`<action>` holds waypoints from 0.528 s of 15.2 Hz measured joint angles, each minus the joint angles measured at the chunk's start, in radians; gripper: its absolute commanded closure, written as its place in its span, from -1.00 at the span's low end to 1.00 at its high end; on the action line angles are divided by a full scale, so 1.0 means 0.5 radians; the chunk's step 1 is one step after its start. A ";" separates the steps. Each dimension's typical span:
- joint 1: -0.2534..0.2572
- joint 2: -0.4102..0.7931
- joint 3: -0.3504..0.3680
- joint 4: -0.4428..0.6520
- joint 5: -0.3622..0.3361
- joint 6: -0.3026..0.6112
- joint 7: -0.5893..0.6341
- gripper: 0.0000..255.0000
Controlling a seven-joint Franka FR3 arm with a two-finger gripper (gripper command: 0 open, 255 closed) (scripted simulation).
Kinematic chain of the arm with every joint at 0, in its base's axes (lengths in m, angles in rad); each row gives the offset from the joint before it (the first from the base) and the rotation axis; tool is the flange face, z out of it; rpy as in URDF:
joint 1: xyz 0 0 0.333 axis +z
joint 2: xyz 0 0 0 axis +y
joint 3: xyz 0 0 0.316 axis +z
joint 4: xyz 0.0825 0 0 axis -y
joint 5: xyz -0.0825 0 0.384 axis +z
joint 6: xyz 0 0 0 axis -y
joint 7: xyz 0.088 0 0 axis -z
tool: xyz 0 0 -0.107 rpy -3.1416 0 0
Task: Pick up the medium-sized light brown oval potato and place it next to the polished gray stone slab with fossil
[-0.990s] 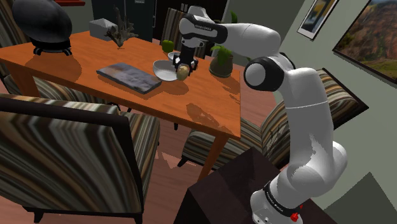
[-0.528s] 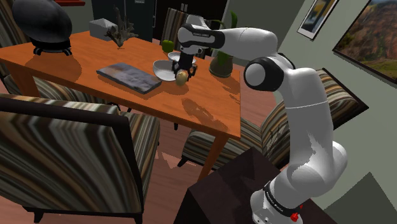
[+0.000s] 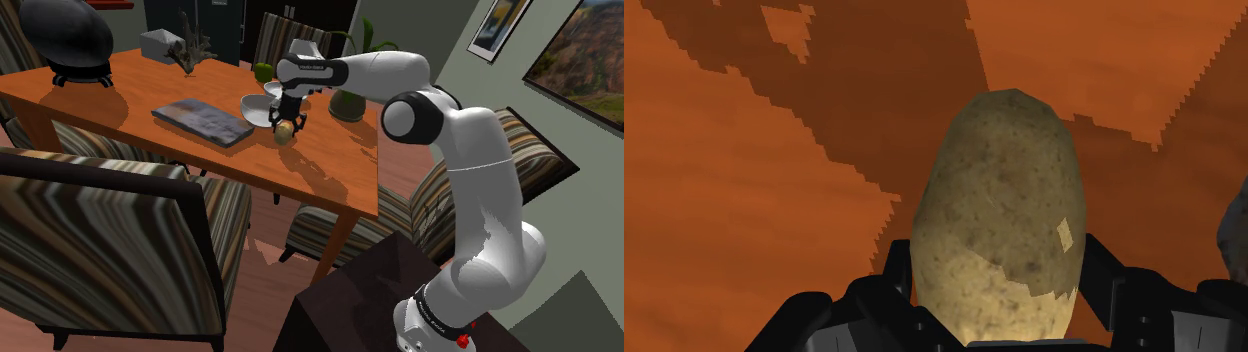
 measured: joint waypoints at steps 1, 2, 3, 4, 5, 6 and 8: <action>0.001 0.009 0.000 0.001 0.000 0.007 0.001 1.00; 0.001 0.011 0.000 -0.001 0.000 0.012 0.000 1.00; 0.000 0.012 0.000 -0.002 0.000 0.014 0.000 1.00; 0.000 0.014 0.000 -0.001 0.000 0.015 -0.001 1.00; 0.000 0.014 0.000 -0.001 0.000 0.015 -0.001 1.00; 0.000 0.014 0.000 0.000 0.000 0.015 -0.001 1.00; 0.000 0.015 0.000 0.000 0.000 0.015 -0.001 -1.00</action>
